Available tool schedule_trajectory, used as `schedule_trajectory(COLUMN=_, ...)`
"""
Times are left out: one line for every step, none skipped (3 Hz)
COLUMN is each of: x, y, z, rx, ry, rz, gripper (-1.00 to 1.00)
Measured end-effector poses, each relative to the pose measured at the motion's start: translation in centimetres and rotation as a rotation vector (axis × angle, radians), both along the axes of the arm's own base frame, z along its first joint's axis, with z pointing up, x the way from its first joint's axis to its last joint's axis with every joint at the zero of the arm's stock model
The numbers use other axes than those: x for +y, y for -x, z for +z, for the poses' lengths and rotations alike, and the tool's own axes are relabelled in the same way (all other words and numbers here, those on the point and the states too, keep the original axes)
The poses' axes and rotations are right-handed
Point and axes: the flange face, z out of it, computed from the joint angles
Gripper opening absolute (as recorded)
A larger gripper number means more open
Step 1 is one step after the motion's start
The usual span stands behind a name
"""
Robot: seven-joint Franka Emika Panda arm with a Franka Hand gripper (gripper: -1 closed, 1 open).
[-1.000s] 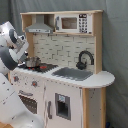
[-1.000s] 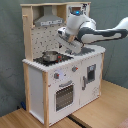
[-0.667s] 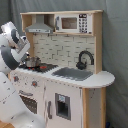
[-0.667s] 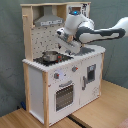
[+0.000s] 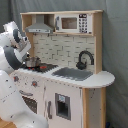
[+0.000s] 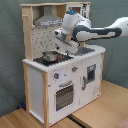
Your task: Play with the kitchen
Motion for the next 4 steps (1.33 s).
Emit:
schedule_trajectory(x=0.5, y=-0.6, z=-0.1, rx=0.018, ry=-0.015, rz=0.004, gripper=1.00)
schedule_trajectory(x=0.6, y=-1.7, z=-0.4, rx=0.033, ry=-0.023, rz=0.005, gripper=1.00)
schedule_trajectory(x=0.5, y=-2.8, z=-1.0, rx=0.049, ry=-0.027, rz=0.007, gripper=1.00)
schedule_trajectory(x=0.6, y=-3.8, z=-1.9, rx=0.069, ry=-0.029, rz=0.017, gripper=1.00)
